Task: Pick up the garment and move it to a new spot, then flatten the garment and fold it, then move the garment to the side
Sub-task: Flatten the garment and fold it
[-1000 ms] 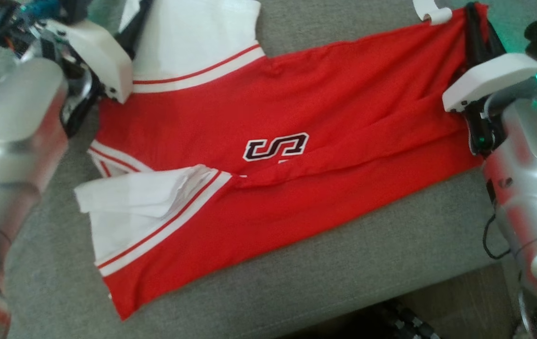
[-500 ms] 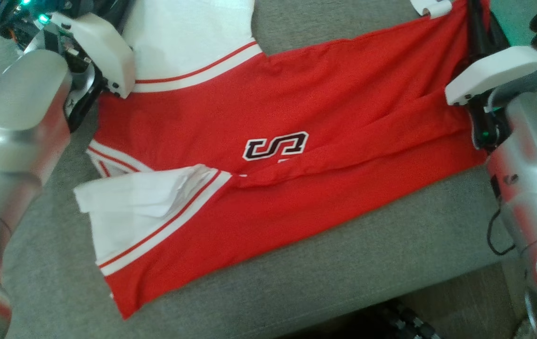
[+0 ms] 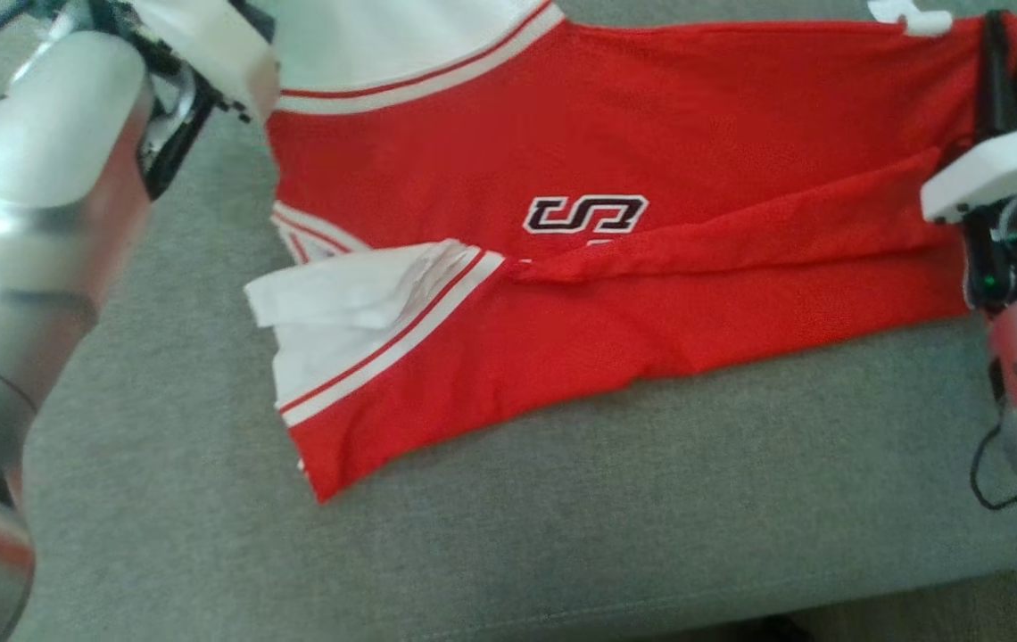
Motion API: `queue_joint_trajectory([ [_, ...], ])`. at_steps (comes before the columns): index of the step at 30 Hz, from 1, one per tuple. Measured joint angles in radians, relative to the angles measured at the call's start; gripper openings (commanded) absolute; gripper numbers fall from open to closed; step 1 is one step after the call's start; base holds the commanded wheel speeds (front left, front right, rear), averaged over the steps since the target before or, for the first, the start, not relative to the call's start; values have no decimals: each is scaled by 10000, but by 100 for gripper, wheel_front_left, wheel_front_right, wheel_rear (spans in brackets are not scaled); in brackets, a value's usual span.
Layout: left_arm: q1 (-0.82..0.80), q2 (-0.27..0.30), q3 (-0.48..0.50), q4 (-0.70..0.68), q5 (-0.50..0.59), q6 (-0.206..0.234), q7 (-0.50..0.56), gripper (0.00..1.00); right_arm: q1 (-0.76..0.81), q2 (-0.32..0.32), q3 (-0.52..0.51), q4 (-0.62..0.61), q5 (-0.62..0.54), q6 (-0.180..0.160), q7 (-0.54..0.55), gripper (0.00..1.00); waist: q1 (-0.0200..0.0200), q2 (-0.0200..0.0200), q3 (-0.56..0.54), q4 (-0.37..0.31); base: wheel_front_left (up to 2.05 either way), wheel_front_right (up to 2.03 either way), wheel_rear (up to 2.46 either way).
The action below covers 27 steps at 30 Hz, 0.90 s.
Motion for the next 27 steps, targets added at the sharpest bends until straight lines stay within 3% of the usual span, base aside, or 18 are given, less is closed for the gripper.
queue_joint_trajectory([
  [5, 1359, -159, 1097, -1294, 619, 140, -42, 0, 723, -71, -677, -301, -387, 0, 0, 0, -1, 1, -602, 394, 0, 0, 0],
  [14, 5885, -675, 3087, -3446, 1862, 397, -42, 0, 3057, -88, -1246, -1028, -583, 0, 0, 0, -3, 1, -1971, 998, 0, 0, 0],
  [23, 8987, -1434, 4376, -3969, 2564, 257, -40, 0, 4311, 203, -1854, -1106, -516, 0, 0, 0, -3, 1, -2726, 1423, 0, 0, 0],
  [24, 9216, -1546, 4470, -3940, 2642, 253, -40, 22, 4360, 238, -1956, -1014, -531, 0, 0, 2, -2, 1, -2765, 1453, 0, 0, 0],
  [25, 9413, -1680, 4644, -3908, 2744, 236, -40, 64, 4393, 265, -2071, -901, -531, 0, 0, 42, -2, 1, -2799, 1476, 0, 0, 0],
  [26, 9561, -1804, 4828, -3908, 2863, 184, -40, 100, 4410, 276, -2151, -769, -545, 0, 0, 100, -2, 1, -2826, 1493, 0, 0, 0],
  [27, 9666, -1910, 5022, -3893, 3005, 174, -40, 100, 4435, 311, -2249, -706, -566, 0, 0, 100, -1, 1, -2850, 1502, 0, 0, 0],
])
